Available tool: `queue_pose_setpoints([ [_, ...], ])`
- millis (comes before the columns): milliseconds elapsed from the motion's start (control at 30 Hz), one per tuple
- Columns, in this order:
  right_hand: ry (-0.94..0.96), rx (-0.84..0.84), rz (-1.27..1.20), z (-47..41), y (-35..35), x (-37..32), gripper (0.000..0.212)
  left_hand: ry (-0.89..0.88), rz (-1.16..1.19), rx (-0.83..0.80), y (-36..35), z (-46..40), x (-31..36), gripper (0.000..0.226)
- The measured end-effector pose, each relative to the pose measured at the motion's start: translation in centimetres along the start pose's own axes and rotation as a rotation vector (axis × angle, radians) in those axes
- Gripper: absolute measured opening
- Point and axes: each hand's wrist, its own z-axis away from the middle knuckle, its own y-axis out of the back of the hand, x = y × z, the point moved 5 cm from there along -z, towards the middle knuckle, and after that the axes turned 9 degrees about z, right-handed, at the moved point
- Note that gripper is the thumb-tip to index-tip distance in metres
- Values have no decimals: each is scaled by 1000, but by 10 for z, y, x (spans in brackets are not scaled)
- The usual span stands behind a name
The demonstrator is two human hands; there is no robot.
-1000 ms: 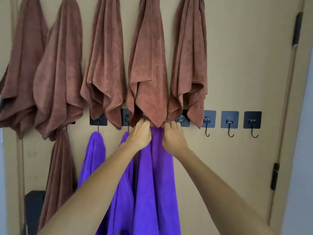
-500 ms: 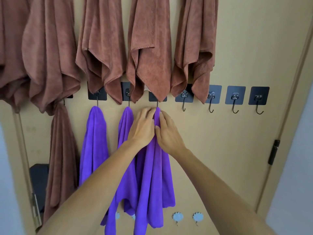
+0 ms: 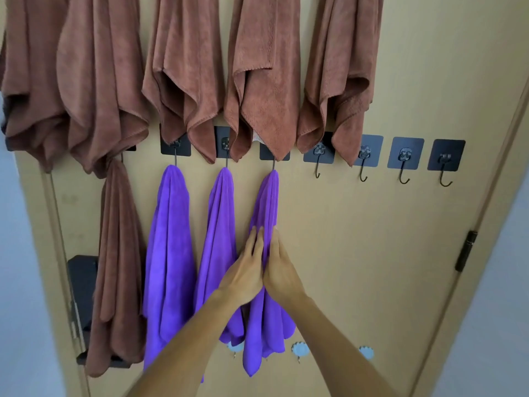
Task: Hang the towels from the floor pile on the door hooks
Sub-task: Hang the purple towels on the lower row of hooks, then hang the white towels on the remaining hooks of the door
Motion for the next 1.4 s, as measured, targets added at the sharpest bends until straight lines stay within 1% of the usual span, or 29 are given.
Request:
queue_pose_setpoints([
  [67, -28, -36, 25, 13, -11, 7, 66, 22, -41, -9, -15, 12, -6, 73],
  [133, -52, -73, 56, 25, -21, 16, 65, 36, -108, -36, -28, 27, -10, 65],
  [233, -113, -146, 98, 48, -39, 30, 63, 30, -193, -86, -38, 51, 6, 54],
  [333, -158, -223, 140, 73, -57, 40, 62, 170, -267, -166, -61, 77, -2, 67],
  [367, -171, -246, 149, 82, -63, 43, 61, 165, -266, -159, -72, 85, -8, 67],
  [400, -191, -275, 161, 91, -69, 47, 60, 144, -267, -189, -85, 95, -12, 67],
  [433, -205, -303, 183, 100, -74, 51, 60, 132, -335, -301, -105, 105, -22, 70],
  [467, -213, -331, 206, 110, -80, 55, 61, 154, -350, -330, -120, 116, -33, 79],
  [500, -216, -359, 222, 121, -84, 57, 64, 218, -325, -335, -132, 125, -45, 96],
  [533, -231, -389, 234, 132, -89, 61, 70, 263, -245, -346, -141, 135, -51, 109],
  [567, -260, -423, 255, 145, -96, 67, 73, 300, -164, -384, -136, 142, -42, 109],
  [600, -281, -429, 289, 156, -100, 73, 72, 299, -93, -388, -140, 150, -41, 100],
  [633, -308, -431, 296, 167, -102, 78, 69, 282, -105, -400, -151, 158, -41, 88],
  [667, -333, -406, 289, 178, -101, 84, 69, 267, -117, -462, -162, 165, -41, 79],
  [700, -361, -424, 310, 190, -99, 87, 73, 290, -105, -512, -171, 172, -39, 74],
  [767, -405, -554, 362, 221, -96, 95, 91, 292, -149, -595, -187, 184, -28, 70],
  [800, -437, -600, 395, 238, -92, 100, 96, 274, -169, -648, -195, 191, -19, 69],
  [867, -502, -593, 435, 270, -72, 104, 94, 216, -191, -723, -209, 203, 7, 67],
  [967, -637, -569, 482, 330, -42, 118, 66, 100, -180, -769, -227, 218, 55, 66],
  [1000, -687, -594, 475, 355, -28, 120, 66, 56, -166, -785, -234, 226, 75, 66],
  [1033, -747, -639, 428, 380, -13, 122, 72, 17, -155, -809, -240, 236, 97, 66],
  [1067, -781, -647, 412, 404, 4, 120, 79, -24, -144, -828, -248, 247, 120, 66],
  [1100, -805, -641, 460, 433, 26, 118, 80, -67, -133, -848, -255, 261, 146, 66],
  [1200, -989, -521, 482, 537, 90, 114, 68, -220, -107, -925, -277, 317, 236, 65],
  [1233, -1111, -512, 444, 576, 112, 107, 66, -275, -95, -962, -283, 340, 268, 65],
  [1300, -1252, -476, 474, 661, 152, 90, 67, -398, -76, -1030, -293, 392, 333, 65],
  [1333, -1308, -468, 511, 709, 167, 82, 62, -458, -63, -1065, -296, 420, 365, 65],
  [1367, -1408, -468, 498, 754, 183, 70, 60, -512, -47, -1097, -299, 447, 395, 65],
  [1400, -1494, -429, 521, 795, 199, 58, 60, -566, -36, -1127, -301, 474, 423, 65],
])
